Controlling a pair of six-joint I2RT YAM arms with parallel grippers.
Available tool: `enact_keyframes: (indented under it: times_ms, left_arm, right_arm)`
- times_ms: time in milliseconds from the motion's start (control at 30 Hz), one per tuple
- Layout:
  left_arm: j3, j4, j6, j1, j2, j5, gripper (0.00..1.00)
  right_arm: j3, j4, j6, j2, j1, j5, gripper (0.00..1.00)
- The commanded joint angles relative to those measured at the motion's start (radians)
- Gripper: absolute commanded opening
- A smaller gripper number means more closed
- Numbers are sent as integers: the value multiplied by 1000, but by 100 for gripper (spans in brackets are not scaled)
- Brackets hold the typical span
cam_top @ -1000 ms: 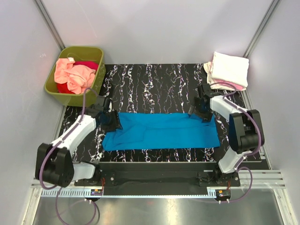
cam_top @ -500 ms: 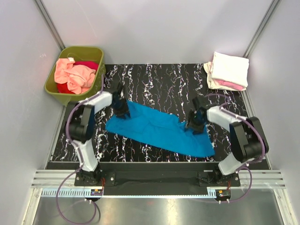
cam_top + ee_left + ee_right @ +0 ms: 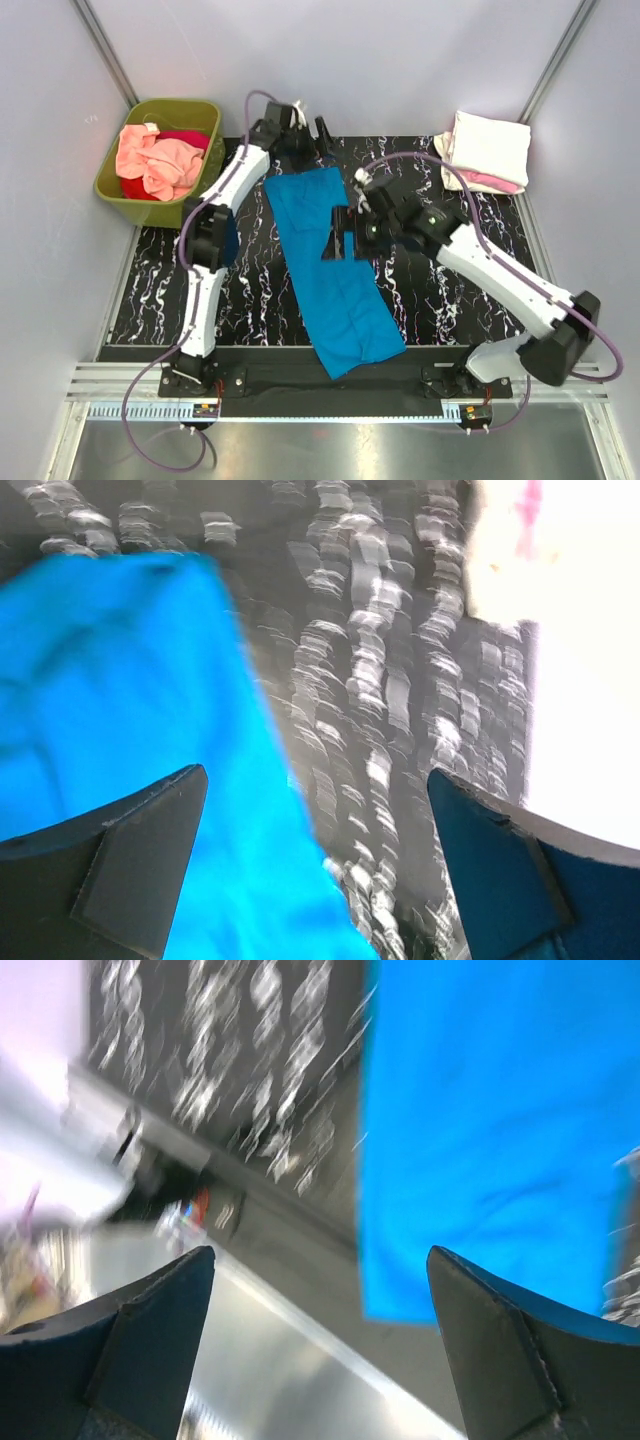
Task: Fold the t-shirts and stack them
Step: Fold the tshirt
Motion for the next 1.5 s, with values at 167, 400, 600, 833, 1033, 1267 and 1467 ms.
enact_keyframes:
  times_ms: [167, 400, 600, 833, 1033, 1267, 1467]
  left_arm:
    - [-81, -235, 182, 66, -503, -102, 99]
    - [-645, -306, 320, 73, -1050, -358, 99]
    - [-1028, -289, 369, 73, -1368, -458, 99]
    - [-1190, -289, 383, 73, -1511, -438, 99]
    - [-1230, -287, 348, 73, -1531, -400, 99]
    - [-1272, -273, 297, 73, -1546, -354, 99]
    - [-1316, -263, 260, 71, -1577, -309, 99]
  right_arm:
    - [353, -73, -216, 441, -147, 277, 91]
    - [942, -258, -333, 933, -175, 266, 71]
    - [1280, -248, -314, 1231, -176, 191, 65]
    - [1307, -123, -252, 1363, -213, 152, 61]
    - [1305, -99, -204, 1425, -329, 172, 61]
    - [1325, -41, -158, 1460, -398, 177, 61]
    - [1360, -11, -129, 1483, -400, 180, 62]
